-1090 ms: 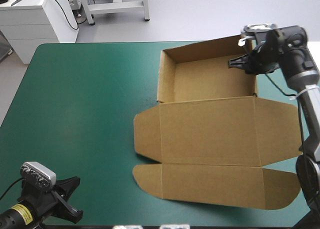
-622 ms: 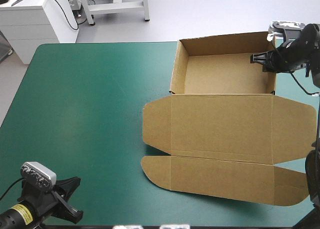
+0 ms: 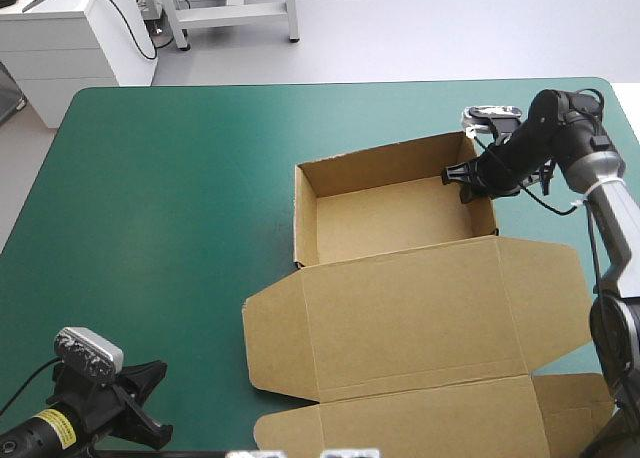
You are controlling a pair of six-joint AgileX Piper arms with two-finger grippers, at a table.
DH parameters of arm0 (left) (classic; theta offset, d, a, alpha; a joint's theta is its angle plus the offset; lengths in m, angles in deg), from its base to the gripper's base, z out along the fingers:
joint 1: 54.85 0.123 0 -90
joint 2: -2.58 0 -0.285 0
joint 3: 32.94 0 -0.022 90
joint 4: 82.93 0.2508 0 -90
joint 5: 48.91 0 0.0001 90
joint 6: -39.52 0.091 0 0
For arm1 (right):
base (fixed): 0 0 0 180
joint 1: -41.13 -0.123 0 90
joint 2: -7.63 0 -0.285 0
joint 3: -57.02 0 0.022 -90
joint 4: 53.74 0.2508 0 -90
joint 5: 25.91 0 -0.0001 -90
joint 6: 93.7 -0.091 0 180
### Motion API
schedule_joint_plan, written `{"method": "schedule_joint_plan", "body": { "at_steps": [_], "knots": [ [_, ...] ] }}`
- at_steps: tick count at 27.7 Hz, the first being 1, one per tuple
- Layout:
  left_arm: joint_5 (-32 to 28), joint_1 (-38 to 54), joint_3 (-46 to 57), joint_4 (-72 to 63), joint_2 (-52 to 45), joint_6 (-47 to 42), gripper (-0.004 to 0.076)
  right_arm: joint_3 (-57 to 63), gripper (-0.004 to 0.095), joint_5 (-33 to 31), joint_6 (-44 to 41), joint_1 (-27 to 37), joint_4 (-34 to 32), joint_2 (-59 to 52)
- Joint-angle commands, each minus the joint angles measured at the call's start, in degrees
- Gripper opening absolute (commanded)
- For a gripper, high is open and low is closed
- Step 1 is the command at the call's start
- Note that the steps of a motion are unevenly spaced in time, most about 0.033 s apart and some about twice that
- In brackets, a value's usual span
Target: Fold the box
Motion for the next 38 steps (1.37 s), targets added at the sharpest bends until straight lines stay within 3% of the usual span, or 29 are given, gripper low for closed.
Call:
{"method": "schedule_joint_plan", "body": {
  "at_steps": [1,4,11,12,17,22,38],
  "knots": [
    [-3.78,-0.18,-1.34,-1.24,0.64,0.18,-0.0008,-1.60,0.0014,0.79,2.71,-0.65,2.85,-2.29],
    [-3.78,-0.18,-1.34,-2.02,0.64,0.18,-0.0008,-1.71,0.0169,-0.59,3.90,-0.54,4.13,-2.30],
    [-3.78,-0.18,-1.34,-2.02,0.64,0.18,-0.0008,-8.73,0.0824,-0.94,0.19,-0.54,3.56,-2.30],
    [-3.78,-0.18,-1.34,-2.02,0.64,0.18,-0.0008,-9.98,0.0847,-0.94,-0.41,-0.54,3.30,-2.30],
    [-3.78,-0.18,-1.34,-2.02,0.64,0.18,-0.0008,-15.72,0.0859,-0.94,-2.84,-0.54,1.28,-3.60],
    [-3.78,-0.18,-1.34,-2.02,0.64,0.18,-0.0008,-15.11,0.0859,-1.07,-4.03,-0.54,-8.12,-6.46],
    [-3.88,-0.18,-1.34,-2.02,0.64,0.18,-0.0008,-2.65,0.0859,-0.97,-4.03,-5.50,-12.43,-0.90]
  ]
}}
